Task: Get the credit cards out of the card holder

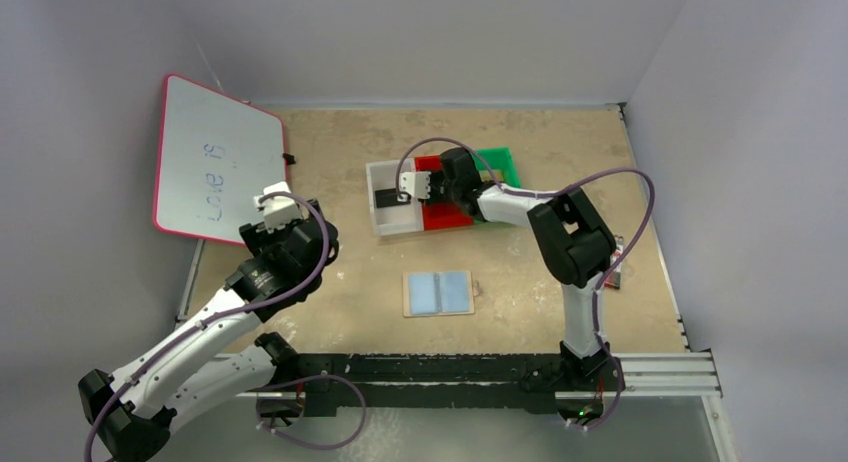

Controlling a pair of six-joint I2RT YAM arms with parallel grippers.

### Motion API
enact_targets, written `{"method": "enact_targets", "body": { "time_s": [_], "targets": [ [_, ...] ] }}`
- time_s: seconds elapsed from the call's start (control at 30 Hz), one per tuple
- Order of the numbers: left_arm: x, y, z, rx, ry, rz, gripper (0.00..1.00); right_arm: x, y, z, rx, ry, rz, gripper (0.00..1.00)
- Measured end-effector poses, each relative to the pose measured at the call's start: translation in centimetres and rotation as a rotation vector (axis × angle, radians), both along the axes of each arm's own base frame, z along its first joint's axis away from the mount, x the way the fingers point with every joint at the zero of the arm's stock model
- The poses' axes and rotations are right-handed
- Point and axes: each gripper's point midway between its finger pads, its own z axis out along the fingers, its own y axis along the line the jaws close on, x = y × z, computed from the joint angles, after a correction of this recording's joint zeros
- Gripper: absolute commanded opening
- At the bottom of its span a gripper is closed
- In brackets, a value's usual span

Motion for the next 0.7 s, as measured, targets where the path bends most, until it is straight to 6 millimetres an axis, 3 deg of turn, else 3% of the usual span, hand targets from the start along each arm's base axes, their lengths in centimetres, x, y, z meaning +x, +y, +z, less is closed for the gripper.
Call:
{"method": "enact_targets", "body": {
  "time_s": [0.3, 0.5, 0.7],
  "targets": [
    [-0.1, -0.1, -0.3, -0.001, 0.017, -0.012, 0.93, -0.8, 0.7, 1.3, 0.028, 0.044, 0.036, 0.44],
    [-0.1, -0.2, -0.5, 0.003, 0.024, -0.014, 0.93, -0.8, 1.1, 6.6, 0.165, 0.000, -0.017, 0.45],
    [0.0, -0.2, -0.5, 0.006, 0.026, -0.013, 0.93, -2.0, 0.7, 13.3, 0.551, 0.035, -0.251, 0.43]
  ]
}}
